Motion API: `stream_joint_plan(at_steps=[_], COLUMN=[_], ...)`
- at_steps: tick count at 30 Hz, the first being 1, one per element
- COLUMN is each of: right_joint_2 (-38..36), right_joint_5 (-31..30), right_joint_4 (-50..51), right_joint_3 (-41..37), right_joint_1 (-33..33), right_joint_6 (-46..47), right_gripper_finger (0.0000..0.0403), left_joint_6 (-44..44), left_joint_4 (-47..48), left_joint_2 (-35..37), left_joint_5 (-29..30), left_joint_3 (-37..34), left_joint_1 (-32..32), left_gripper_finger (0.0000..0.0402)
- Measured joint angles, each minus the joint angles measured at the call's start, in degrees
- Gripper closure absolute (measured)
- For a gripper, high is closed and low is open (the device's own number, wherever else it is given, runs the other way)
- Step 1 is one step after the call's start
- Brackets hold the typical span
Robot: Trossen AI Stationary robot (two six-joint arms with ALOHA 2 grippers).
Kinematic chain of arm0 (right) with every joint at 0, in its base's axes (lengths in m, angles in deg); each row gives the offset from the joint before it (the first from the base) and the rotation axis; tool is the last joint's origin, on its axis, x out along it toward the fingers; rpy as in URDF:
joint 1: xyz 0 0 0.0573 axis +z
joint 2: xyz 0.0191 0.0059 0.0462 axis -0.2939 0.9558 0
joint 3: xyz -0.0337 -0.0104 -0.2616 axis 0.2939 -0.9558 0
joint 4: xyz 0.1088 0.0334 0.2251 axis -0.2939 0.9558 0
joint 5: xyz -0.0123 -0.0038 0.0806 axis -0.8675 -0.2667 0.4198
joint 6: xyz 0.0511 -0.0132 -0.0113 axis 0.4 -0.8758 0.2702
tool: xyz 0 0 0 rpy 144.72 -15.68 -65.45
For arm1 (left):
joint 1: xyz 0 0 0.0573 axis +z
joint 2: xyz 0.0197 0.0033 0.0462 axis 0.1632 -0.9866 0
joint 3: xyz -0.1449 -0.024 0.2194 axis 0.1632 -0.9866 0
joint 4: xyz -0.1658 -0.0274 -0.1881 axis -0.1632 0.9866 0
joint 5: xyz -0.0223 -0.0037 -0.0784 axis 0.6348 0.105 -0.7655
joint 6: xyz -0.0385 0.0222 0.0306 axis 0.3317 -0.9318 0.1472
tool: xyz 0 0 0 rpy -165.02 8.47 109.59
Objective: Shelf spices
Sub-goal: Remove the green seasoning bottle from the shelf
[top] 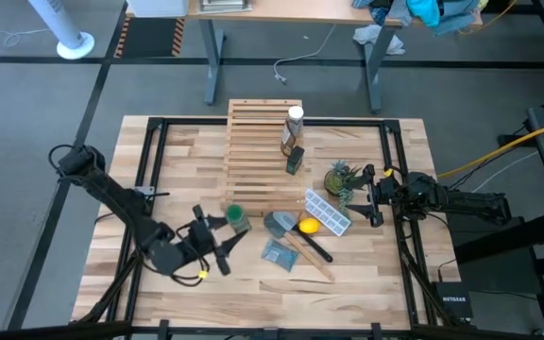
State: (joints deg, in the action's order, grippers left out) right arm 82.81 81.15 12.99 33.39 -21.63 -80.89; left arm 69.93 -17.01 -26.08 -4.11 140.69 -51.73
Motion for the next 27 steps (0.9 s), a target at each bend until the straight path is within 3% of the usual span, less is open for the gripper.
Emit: stream_joint_plan(at_steps=[9, 13, 19, 27], right_joint_2=[0.0, 0.0, 0.02, 0.01], right_joint_5=[0.04, 0.07, 0.09, 0.09], right_joint_4=[-0.5, -0.67, -2.49, -4.04], right_joint_3=[0.0, 0.0, 0.0, 0.0], right_joint_1=[0.02, 0.02, 0.02, 0.02], right_joint_6=[0.02, 1.06, 13.5, 14.03], right_gripper_finger=[0.0096, 0.0096, 0.0096, 0.0096], left_joint_6=[20.02, 22.58, 27.1, 29.98], left_joint_4=[10.5, 10.66, 10.64, 11.54], left_joint_2=[-5.84, -9.53, -14.86, -20.24], left_joint_5=[-1.39, -2.38, -5.44, -6.4], left_joint_3=[0.02, 0.02, 0.02, 0.04], left_joint_1=[-4.39, -5.46, -5.67, -4.76], left_gripper_finger=[0.0214, 0.0214, 0.0214, 0.0214])
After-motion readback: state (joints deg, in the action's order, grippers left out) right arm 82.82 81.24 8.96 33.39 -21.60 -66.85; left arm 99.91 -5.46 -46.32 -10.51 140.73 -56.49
